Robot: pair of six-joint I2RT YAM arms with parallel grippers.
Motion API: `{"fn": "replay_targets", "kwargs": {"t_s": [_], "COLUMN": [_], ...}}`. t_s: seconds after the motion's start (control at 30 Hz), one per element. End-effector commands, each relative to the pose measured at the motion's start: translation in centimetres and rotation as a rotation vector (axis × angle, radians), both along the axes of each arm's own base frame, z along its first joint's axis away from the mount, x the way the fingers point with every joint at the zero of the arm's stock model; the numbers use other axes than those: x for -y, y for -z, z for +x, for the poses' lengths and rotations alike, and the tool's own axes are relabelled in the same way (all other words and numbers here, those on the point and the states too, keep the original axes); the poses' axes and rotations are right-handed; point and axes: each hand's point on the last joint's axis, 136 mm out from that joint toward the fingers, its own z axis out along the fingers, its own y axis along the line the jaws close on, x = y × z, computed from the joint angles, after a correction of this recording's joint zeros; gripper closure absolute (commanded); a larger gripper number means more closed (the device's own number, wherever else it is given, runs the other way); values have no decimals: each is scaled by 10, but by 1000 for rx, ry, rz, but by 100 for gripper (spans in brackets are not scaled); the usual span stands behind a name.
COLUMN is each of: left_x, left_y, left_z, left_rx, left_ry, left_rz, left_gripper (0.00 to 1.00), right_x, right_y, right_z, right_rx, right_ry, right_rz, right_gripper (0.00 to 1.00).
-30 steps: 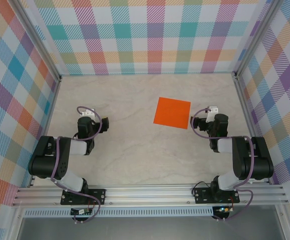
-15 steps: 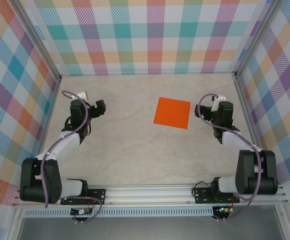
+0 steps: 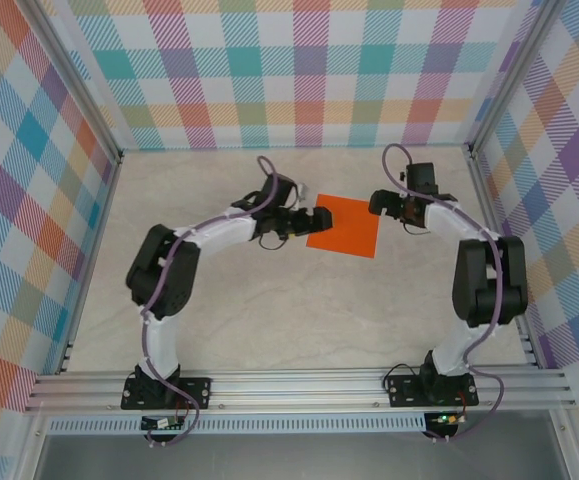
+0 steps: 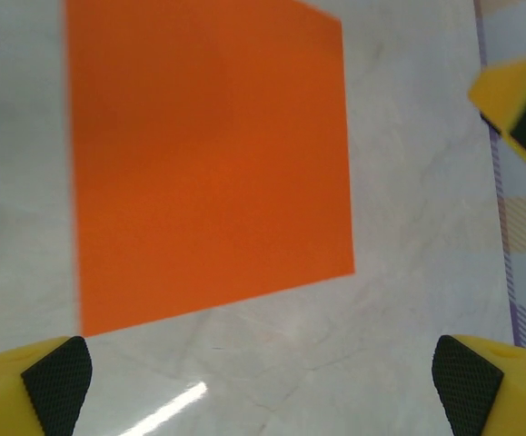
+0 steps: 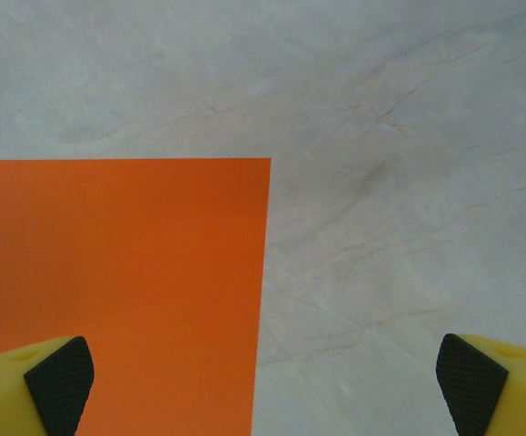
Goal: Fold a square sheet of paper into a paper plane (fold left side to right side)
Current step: Pick up the square sheet of paper from the center of the table.
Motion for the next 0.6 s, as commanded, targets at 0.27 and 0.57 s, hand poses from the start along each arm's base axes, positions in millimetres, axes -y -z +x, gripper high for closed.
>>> {"fn": "replay_targets", "kwargs": {"t_s": [0.27, 0.57], "left_x": [24, 25], "left_y": [29, 45], "left_z": [13, 29], "left_rx": [-137, -133], "left_ry": [-15, -57], "left_rz": [0, 33], "left_gripper": [2, 2], "right_x": [-33, -48], "right_y": [47, 63], "right_z": [31, 55], "right_rx": [-180, -213], "right_ry": [8, -14], "right_rz": [35, -17], "right_gripper": [0, 0]}}
